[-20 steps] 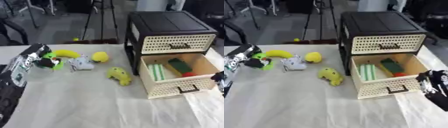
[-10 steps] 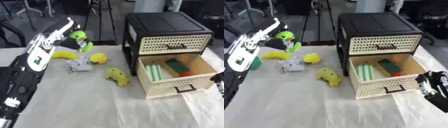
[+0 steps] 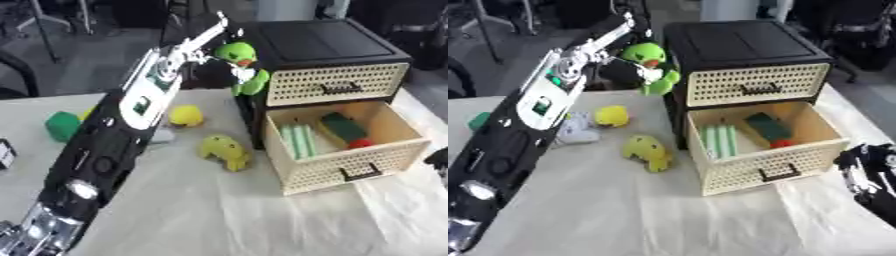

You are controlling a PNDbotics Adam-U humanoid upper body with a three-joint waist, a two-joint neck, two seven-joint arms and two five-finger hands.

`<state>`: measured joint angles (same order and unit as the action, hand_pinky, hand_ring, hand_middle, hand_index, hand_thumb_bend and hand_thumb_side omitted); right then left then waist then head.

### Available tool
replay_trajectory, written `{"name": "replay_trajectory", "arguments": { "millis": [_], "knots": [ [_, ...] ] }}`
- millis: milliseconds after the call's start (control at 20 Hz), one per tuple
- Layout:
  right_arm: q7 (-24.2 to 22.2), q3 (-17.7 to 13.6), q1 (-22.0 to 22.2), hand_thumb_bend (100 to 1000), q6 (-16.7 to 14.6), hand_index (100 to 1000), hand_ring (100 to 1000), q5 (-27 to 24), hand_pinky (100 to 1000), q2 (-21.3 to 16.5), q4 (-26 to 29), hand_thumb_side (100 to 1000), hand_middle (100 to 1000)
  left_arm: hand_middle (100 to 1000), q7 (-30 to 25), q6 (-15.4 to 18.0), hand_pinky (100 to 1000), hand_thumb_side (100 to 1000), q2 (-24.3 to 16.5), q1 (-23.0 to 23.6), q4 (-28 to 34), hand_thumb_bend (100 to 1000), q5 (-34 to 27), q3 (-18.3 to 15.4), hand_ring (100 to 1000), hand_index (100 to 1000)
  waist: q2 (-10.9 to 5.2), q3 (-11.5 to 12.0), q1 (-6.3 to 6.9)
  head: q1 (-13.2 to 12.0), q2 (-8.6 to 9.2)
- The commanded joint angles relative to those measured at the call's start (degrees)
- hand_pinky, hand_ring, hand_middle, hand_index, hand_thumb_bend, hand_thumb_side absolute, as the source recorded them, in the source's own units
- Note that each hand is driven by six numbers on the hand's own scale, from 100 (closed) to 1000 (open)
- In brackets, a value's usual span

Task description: Pick up objects from table and place into drawer.

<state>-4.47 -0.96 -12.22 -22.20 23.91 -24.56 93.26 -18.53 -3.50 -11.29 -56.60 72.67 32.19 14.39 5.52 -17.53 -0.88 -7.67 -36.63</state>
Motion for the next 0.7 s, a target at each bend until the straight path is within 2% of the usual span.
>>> {"name": "replay_trajectory", "arguments": {
  "millis": [50,250,600,650,700],
  "knots": [
    [-0.83,0.35,-1.21,100,-0.32,562,100,-1.02,100,-0.55,1.27,817,100,212,3.06,1.44,100,100,1.45,-0.63,-1.84,113,2.23,0.70,100,410,-0.40,-0.57,-0.08,-0.44,0.57],
    [-1.23,0.48,-1.49,100,-0.40,562,100,-1.22,100,-0.39,1.33,819,100,216,5.81,3.70,100,100,3.13,0.34,-4.37,140,4.43,1.63,100,412,-0.11,-1.55,0.23,-0.53,0.57],
    [-1.70,0.75,-2.02,100,-0.53,561,100,-1.53,100,0.03,1.41,822,100,242,7.30,6.40,100,100,4.47,0.90,-6.04,212,9.53,2.04,129,434,0.28,-2.98,0.51,-0.91,1.41],
    [-1.81,0.86,-2.18,100,-0.57,561,100,-1.61,100,0.15,1.43,822,100,255,7.99,6.64,100,100,4.68,0.96,-6.39,270,10.59,1.88,144,445,0.36,-3.22,0.50,-1.03,1.58],
    [-1.95,0.97,-2.31,100,-0.64,561,100,-1.67,100,0.25,1.47,822,100,279,8.78,7.03,100,165,4.85,0.98,-6.67,405,11.61,1.81,171,463,0.46,-3.45,0.52,-1.13,1.76]
  ]
}}
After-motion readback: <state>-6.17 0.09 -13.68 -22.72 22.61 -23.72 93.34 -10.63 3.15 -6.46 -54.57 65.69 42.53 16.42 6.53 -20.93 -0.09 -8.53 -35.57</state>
